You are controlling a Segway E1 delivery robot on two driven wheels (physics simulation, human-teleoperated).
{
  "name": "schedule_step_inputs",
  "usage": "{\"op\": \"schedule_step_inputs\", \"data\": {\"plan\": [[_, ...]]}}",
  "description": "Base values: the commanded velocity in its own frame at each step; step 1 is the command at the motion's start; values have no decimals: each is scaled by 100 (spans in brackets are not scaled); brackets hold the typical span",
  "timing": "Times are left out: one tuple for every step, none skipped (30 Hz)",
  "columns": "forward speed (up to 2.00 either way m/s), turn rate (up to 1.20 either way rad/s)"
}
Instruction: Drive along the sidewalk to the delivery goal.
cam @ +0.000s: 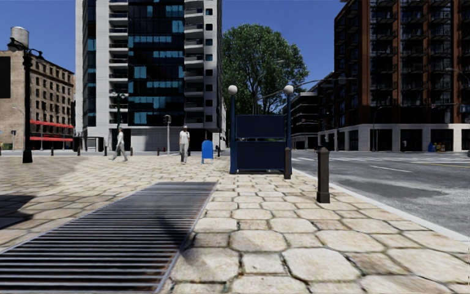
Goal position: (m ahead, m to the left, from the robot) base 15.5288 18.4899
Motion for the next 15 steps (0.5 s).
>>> {"op": "schedule_step_inputs", "data": {"plan": [[200,0],[200,0],[200,0],[200,0],[200,0],[200,0],[200,0],[200,0],[200,2],[200,10],[200,24],[200,42],[200,54],[200,59],[200,66]]}}
